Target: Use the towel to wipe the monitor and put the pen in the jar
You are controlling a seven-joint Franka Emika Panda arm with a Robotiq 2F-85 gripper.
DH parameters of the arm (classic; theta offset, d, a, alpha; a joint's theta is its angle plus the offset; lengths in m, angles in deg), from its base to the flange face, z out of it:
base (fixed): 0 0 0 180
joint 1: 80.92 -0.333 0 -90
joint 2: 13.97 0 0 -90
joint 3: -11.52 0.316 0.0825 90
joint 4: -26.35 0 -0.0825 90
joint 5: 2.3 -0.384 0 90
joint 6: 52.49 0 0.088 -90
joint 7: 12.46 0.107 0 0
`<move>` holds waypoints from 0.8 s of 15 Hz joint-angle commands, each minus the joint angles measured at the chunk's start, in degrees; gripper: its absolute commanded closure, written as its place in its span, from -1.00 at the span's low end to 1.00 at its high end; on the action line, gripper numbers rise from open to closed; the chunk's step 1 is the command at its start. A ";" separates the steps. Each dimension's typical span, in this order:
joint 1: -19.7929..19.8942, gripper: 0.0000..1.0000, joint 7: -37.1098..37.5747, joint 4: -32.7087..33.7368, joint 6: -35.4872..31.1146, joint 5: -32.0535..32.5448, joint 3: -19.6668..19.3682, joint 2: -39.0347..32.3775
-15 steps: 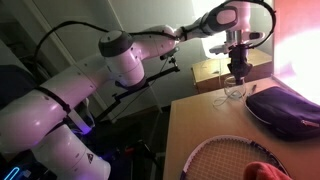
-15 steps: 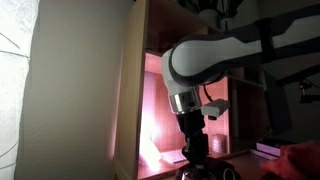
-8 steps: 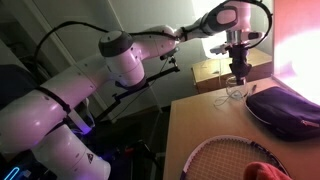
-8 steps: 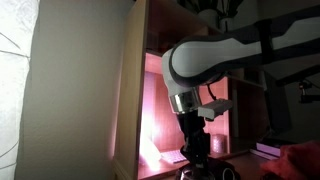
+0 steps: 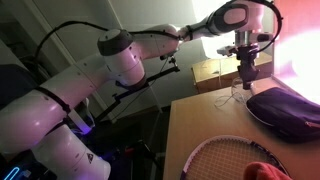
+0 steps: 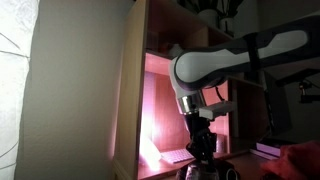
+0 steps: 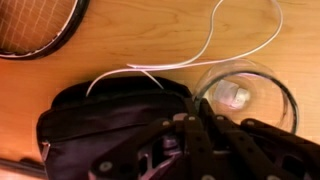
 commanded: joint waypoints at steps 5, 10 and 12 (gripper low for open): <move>0.04 0.95 5.54 -4.28 1.96 -1.92 -1.34 -0.39; 0.04 0.95 8.41 -5.64 2.50 -2.21 -2.12 -0.66; 0.04 0.95 8.95 -6.68 2.83 -2.37 -2.35 -0.71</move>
